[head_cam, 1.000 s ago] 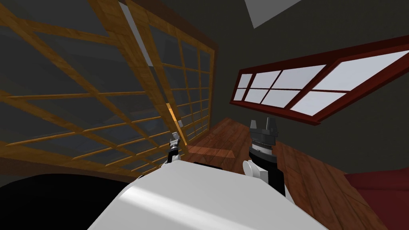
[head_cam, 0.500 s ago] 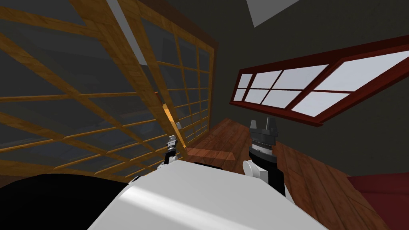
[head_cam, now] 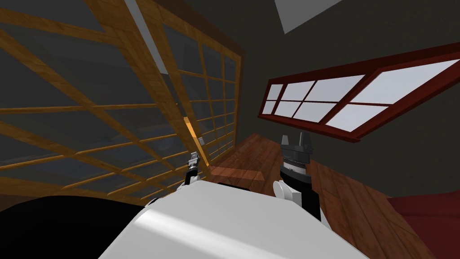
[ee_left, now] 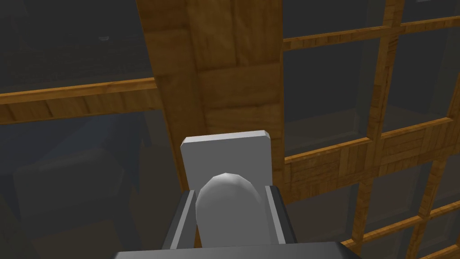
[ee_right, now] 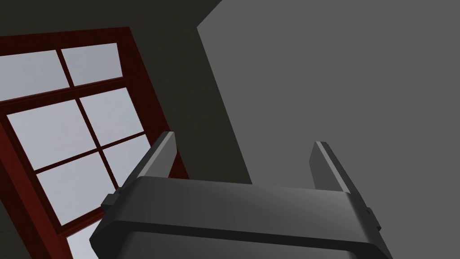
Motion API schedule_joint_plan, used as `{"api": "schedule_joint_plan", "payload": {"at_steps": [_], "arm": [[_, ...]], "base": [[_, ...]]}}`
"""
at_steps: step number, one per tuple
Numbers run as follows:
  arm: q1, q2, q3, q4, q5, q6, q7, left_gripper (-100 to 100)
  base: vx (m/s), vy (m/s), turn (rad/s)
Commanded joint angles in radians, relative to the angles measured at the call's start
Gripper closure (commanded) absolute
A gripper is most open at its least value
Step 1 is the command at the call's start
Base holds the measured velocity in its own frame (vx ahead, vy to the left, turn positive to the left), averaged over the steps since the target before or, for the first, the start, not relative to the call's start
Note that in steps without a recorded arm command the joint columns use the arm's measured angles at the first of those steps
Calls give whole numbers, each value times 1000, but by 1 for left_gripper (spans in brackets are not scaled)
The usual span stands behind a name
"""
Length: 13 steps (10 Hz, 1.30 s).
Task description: Pull the door open
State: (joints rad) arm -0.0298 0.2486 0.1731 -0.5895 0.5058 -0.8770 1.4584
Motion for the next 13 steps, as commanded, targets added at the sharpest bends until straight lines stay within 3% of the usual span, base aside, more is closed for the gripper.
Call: {"api": "schedule_joint_plan", "payload": {"at_steps": [1,7,9,10,13], "arm": [[1,2,-15,-5,-9,2,12,100],[7,13,-99,-35,-59,13,80,100],[8,15,-114,-40,-67,15,92,100],[-1,13,-111,-19,-66,7,90,100],[9,24,-148,-30,-89,5,121,100]], "base": [[-149,-1,-48],[-244,5,-77],[-240,7,-61],[-94,-11,-21],[-202,0,-62]]}}
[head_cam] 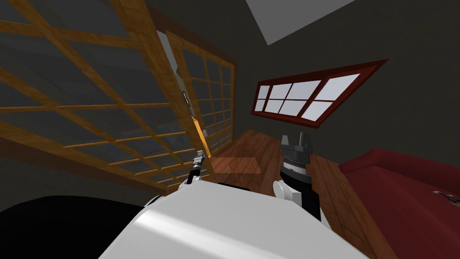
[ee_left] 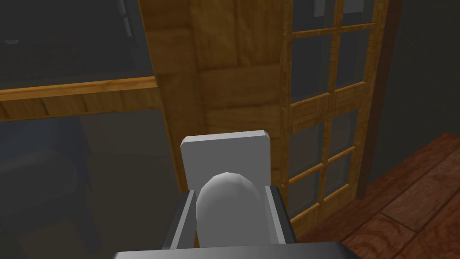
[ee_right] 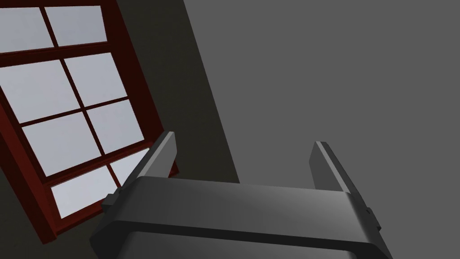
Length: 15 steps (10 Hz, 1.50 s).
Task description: Pull the door open
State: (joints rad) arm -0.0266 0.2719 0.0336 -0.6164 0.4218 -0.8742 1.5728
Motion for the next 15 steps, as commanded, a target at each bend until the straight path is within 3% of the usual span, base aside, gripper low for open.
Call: {"api": "schedule_joint_plan", "payload": {"at_steps": [1,6,7,15], "arm": [[8,5,-20,-8,-13,1,17,100],[21,29,-78,-28,-50,-5,67,100],[23,28,-71,-35,-45,3,59,100],[66,77,-171,-67,-110,-38,153,100]], "base": [[-225,16,-61],[-218,9,-62],[-96,-4,-10],[-203,29,-56]]}}
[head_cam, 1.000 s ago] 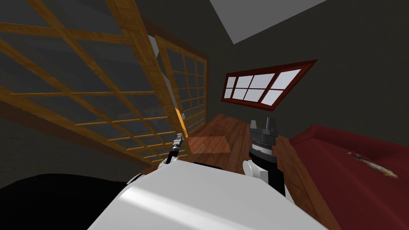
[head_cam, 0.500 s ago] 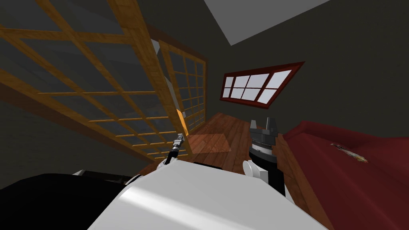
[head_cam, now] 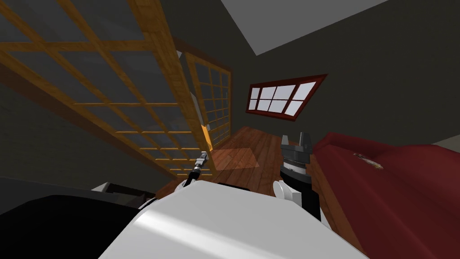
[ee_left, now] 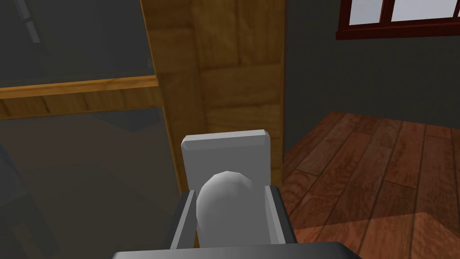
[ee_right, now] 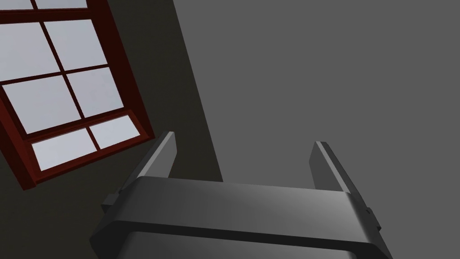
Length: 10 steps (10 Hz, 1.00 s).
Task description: Pull the door open
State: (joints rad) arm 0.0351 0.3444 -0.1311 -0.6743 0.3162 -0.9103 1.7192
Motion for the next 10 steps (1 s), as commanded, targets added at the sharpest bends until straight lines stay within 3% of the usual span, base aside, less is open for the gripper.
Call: {"api": "schedule_joint_plan", "payload": {"at_steps": [1,2,3,6,10], "arm": [[9,10,-17,-13,-11,-7,17,100],[3,4,-12,0,-8,-6,10,100],[17,18,-31,1,-20,-25,33,100],[31,39,-51,-1,-35,-50,60,100],[60,81,-92,-5,-64,-101,116,100]], "base": [[-163,53,-41],[-74,22,-21],[-152,-4,-109],[-169,18,-67],[-196,42,-81]]}}
